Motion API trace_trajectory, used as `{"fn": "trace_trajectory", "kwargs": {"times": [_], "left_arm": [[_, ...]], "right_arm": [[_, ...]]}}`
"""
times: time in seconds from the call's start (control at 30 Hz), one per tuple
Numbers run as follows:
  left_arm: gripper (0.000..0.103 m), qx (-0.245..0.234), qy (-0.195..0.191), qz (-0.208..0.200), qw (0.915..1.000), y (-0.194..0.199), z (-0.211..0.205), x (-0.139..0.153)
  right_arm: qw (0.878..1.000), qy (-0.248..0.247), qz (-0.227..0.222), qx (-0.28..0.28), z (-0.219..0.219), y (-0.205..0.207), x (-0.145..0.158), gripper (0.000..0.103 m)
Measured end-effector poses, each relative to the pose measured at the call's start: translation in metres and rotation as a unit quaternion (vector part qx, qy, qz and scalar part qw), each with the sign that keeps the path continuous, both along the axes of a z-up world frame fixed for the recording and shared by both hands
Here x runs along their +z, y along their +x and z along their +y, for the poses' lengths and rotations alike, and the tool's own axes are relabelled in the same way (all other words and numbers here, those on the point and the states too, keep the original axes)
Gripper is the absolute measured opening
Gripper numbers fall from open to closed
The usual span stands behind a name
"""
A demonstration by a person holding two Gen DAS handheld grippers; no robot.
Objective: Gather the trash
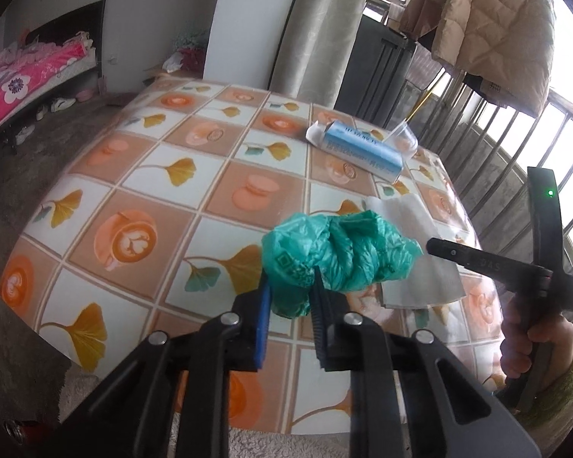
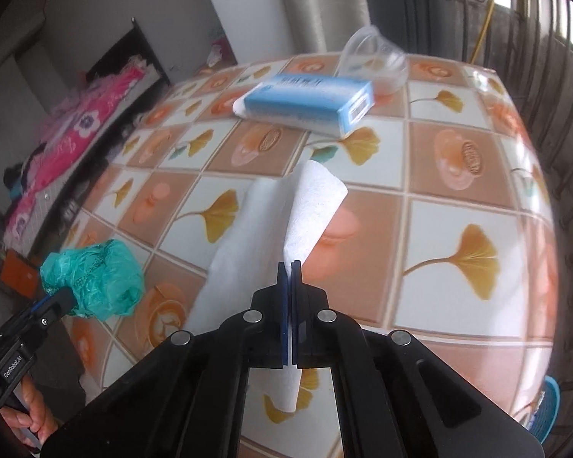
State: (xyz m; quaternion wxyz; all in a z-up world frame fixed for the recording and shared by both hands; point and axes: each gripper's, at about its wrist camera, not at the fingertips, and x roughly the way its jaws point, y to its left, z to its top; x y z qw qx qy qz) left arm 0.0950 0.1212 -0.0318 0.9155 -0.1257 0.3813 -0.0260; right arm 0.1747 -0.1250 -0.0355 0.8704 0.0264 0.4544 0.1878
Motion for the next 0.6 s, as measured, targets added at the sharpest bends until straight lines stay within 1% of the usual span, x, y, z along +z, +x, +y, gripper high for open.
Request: {"fn": "trace_trajectory", "kwargs": {"times": [0.1, 0.23, 0.43, 0.6], "left_arm": [[0.017, -0.001, 0.004, -0.01, 0.9999, 0.001, -0.003, 0.01], [0.017, 0.0, 0.019, -0.023, 0.9995, 0.001, -0.011, 0.023], [0.017, 0.003, 0.04, -0.036, 0.9985, 0.0, -0.022, 0.039], [0.017, 0.002, 0.062, -0.047, 0.9969, -0.004, -0.034, 0.05]], "right_arm": [[1.0, 0.014, -0.018, -0.017, -0.016, -0.004, 0.016, 0.0], [0.998, 0.029, -0.039, -0.038, -0.036, -0.008, 0.035, 0.0], [0.996, 0.048, -0.058, -0.054, -0.058, -0.016, 0.051, 0.0], [0.994, 0.068, -0.066, -0.058, -0.069, -0.024, 0.059, 0.0]]}}
